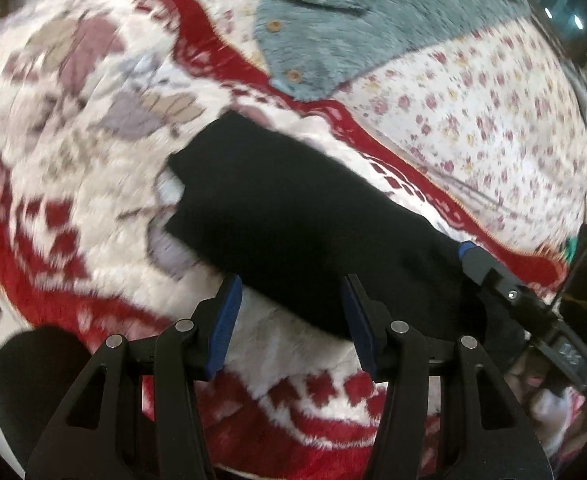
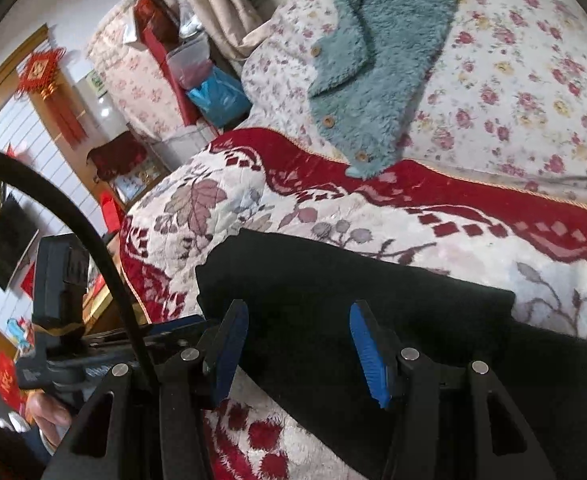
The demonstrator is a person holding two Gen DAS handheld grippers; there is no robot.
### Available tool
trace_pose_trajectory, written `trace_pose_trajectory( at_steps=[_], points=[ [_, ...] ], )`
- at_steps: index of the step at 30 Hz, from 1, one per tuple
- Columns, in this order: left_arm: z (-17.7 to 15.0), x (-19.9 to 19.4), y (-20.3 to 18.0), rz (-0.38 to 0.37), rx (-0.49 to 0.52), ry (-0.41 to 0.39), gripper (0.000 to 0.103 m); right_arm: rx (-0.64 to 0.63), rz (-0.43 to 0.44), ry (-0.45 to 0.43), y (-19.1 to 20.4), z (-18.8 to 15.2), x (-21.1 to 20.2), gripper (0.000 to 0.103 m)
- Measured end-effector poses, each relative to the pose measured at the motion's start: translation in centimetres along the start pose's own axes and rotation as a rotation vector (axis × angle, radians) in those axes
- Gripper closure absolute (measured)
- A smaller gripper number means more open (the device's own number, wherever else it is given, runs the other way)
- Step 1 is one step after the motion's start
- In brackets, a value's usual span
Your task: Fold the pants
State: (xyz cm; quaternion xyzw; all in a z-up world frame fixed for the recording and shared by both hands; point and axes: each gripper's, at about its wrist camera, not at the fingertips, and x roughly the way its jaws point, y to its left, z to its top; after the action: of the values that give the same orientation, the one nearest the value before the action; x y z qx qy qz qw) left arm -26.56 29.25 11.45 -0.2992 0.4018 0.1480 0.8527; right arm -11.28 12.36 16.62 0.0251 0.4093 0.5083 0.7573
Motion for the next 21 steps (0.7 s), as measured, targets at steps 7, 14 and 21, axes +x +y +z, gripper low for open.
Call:
trace_pose_trajectory(
  at_steps=[7,14,21],
  points=[
    [0.1,-0.5,3.7,-0.059,-0.139,-0.016,0.049,-0.025,0.003,0.023,0.3,1.3,2.5,0.045],
    [0.8,1.6,3.8,-0.065,-0.166,-0.003,0.048,-0.108,0.039,0.074,1.6,4.4,5.8,0.042],
    [1.6,3.1,4.5,-0.09,-0.221,-0.011,0.046,-0.275,0.092,0.16,3.6,7.6,10.4,0.036]
  ],
)
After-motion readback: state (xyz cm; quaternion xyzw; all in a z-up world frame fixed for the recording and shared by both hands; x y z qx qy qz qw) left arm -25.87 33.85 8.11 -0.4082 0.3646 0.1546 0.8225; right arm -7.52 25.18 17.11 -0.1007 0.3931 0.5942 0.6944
